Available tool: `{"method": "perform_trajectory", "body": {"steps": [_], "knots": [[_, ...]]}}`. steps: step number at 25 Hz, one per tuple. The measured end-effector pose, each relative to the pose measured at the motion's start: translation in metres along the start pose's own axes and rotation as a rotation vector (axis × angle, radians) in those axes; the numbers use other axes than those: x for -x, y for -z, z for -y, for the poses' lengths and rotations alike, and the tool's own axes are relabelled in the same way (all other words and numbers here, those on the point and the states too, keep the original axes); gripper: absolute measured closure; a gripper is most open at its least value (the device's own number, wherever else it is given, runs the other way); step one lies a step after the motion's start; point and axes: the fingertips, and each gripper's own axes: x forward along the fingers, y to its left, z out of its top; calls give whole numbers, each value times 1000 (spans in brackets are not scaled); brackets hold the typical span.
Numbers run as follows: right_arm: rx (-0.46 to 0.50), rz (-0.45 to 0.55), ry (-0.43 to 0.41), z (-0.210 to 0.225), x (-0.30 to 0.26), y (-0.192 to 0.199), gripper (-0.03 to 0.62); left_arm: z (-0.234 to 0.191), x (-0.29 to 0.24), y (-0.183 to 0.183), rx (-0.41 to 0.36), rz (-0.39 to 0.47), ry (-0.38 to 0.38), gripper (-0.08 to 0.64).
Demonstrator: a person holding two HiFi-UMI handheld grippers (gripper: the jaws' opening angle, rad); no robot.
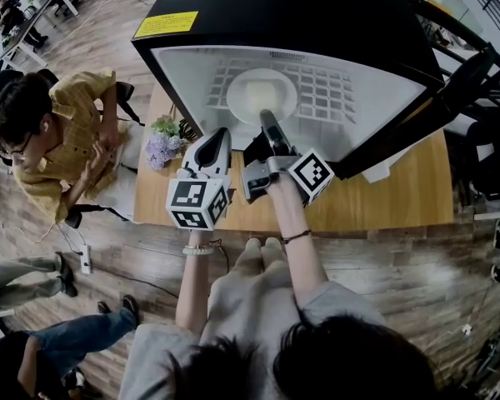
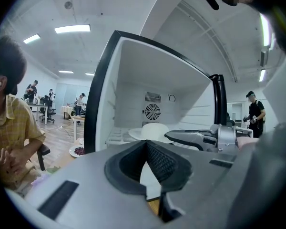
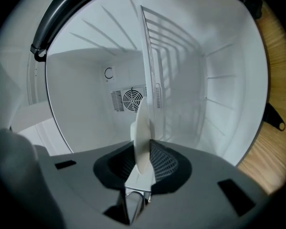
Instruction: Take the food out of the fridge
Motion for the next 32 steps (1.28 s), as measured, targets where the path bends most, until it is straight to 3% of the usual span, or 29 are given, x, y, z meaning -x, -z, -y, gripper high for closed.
{"method": "perform_trajectory", "body": {"steps": [32], "knots": [[-35,-161,-93,-59,58,13,520,47,45,-26,-104,59,184,552]]}}
